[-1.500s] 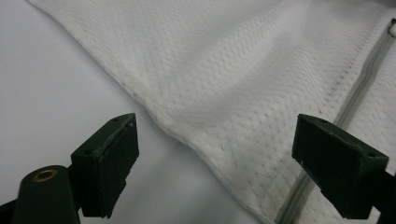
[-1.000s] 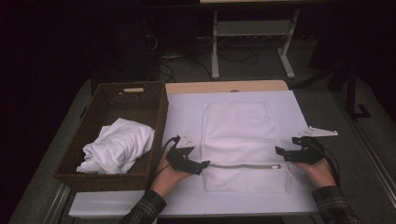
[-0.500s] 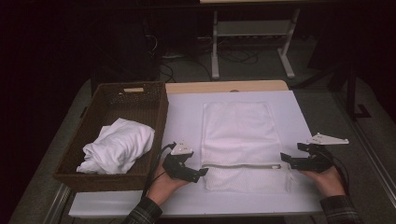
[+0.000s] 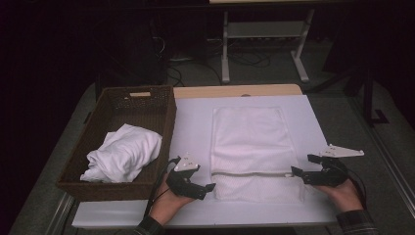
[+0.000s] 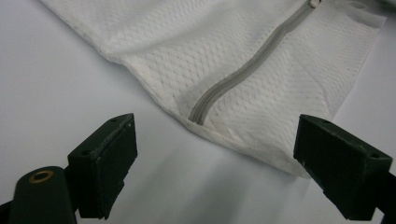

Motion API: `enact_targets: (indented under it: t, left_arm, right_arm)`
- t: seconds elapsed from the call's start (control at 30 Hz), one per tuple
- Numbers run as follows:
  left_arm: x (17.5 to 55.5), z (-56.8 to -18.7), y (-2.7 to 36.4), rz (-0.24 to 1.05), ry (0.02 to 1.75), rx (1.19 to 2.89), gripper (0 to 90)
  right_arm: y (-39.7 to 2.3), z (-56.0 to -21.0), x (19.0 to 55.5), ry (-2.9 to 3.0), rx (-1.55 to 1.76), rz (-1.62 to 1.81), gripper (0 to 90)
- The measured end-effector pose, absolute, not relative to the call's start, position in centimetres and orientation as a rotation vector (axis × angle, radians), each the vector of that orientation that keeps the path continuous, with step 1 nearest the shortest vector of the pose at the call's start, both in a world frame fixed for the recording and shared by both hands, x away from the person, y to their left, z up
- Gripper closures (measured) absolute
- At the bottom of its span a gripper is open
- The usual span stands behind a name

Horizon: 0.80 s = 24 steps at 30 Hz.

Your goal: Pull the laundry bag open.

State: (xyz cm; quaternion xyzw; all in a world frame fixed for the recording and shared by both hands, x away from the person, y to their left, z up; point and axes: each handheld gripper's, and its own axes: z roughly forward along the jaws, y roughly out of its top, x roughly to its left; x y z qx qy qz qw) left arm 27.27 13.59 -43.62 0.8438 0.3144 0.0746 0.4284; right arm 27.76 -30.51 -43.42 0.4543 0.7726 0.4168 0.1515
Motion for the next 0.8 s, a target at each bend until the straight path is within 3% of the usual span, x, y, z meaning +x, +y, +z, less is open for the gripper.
enact_targets:
  t: [0.37, 0.8]
  left_arm:
    - [26.6, -43.6, 13.8, 0.206, 0.803, 2.09, 13.0]
    - [26.7, -43.9, 13.8, 0.191, 0.817, 2.081, 13.0]
  right_arm:
    - [-30.9, -43.9, 27.3, 2.251, 1.294, 1.202, 19.3]
    - [-32.9, -45.5, 27.3, 2.302, 1.307, 1.216, 41.5]
